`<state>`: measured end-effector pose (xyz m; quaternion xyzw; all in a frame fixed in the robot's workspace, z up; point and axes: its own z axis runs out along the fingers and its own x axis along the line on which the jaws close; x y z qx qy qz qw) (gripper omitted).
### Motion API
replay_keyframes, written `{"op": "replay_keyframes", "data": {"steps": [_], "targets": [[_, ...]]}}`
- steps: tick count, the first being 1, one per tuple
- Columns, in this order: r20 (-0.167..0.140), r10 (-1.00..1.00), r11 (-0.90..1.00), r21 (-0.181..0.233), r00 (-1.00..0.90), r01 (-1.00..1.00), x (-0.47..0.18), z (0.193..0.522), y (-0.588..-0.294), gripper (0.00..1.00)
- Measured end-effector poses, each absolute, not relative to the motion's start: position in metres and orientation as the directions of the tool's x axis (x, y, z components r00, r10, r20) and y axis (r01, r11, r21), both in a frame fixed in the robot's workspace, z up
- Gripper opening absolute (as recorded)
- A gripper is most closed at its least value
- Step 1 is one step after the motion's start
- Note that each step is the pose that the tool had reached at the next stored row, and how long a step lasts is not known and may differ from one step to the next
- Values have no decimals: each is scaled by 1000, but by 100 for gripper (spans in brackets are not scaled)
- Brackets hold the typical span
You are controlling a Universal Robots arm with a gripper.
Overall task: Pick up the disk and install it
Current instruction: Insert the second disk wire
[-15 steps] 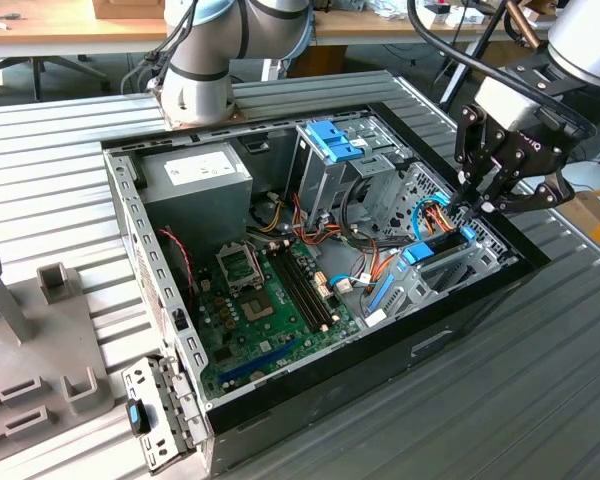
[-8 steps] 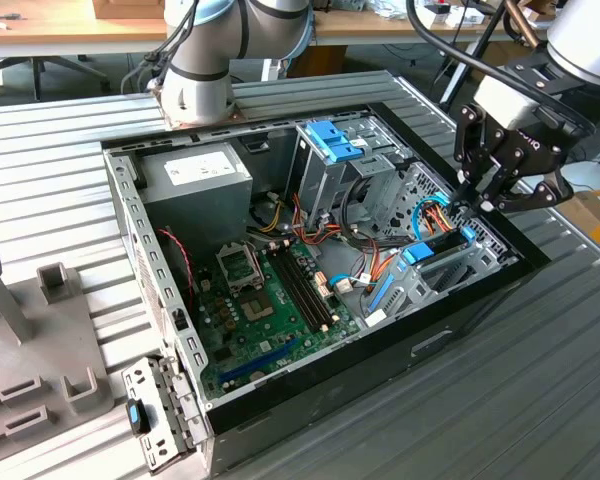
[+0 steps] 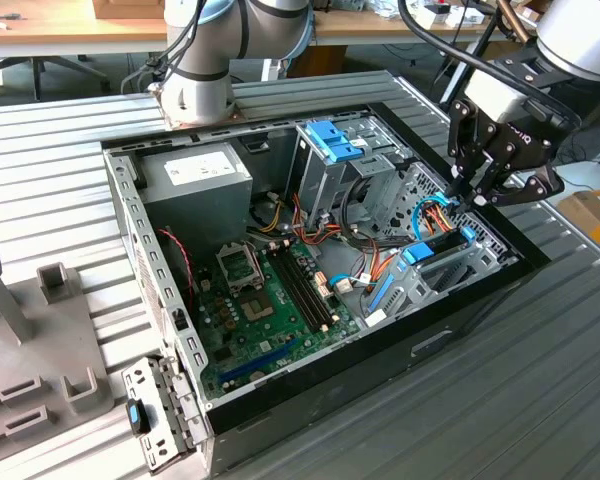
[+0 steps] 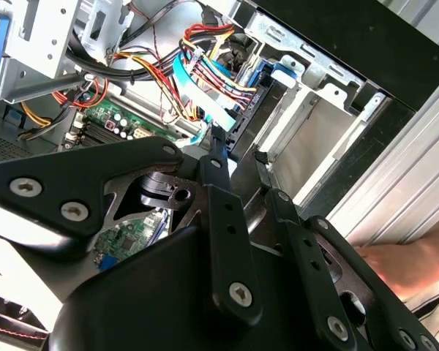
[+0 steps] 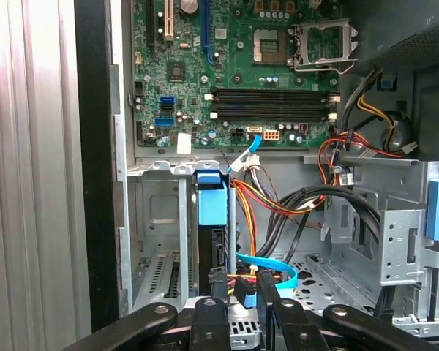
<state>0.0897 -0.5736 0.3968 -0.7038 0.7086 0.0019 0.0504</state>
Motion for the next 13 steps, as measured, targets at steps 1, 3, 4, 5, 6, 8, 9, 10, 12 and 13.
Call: {"op": "replay_keyframes", "data": {"steps": [1, 3, 4, 5, 6, 8, 9, 10, 12, 13], "targets": [[-74, -997, 9, -68, -4, -998, 90, 397, -574, 30], [-74, -997, 9, -68, -4, -998, 90, 397, -573, 31], [-74, -997, 9, -68, -4, -998, 90, 397, -573, 38], [-74, -997, 9, -68, -4, -998, 90, 397, -573, 38], [-74, -997, 9, -68, -4, -998, 90, 397, -573, 38], [-74, -997, 9, -68, -4, -998, 90, 397, -573, 38], [-74, -997, 9, -68, -4, -998, 90, 397, -573, 38], [-74, -997, 9, -68, -4, -998, 90, 397, -573, 38], [-74, -997, 9, -68, -4, -998, 90, 397, -573, 38], [-74, -997, 9, -68, -4, -998, 90, 397, -573, 38]]}}
